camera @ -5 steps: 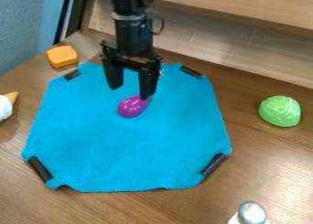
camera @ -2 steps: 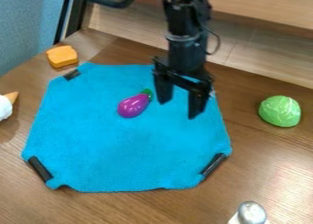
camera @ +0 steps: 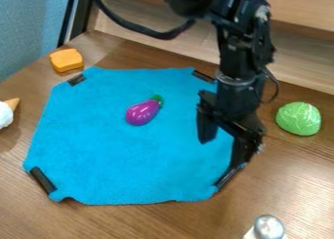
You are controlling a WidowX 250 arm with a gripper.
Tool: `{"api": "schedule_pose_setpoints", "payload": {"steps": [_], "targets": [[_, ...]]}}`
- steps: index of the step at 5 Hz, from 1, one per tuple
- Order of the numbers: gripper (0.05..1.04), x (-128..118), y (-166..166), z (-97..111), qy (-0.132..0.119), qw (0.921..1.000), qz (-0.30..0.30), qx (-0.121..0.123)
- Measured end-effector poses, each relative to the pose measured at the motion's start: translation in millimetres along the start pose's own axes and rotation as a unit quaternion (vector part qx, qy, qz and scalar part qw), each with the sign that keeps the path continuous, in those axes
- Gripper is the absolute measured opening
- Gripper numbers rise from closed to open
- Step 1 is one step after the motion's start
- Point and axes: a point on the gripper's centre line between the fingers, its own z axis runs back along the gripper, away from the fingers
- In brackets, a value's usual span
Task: Fold the cloth from bottom right to top left
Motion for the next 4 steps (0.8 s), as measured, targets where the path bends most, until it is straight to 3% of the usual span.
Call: {"api": "schedule_pose_setpoints", "payload": {"steps": [2, 4], "targets": [[1.0, -10, -25, -22, 0.016, 0.9997, -0.019, 0.005], [0.998, -13, -21, -38, 0.028, 0.9994, -0.007, 0.019]]}}
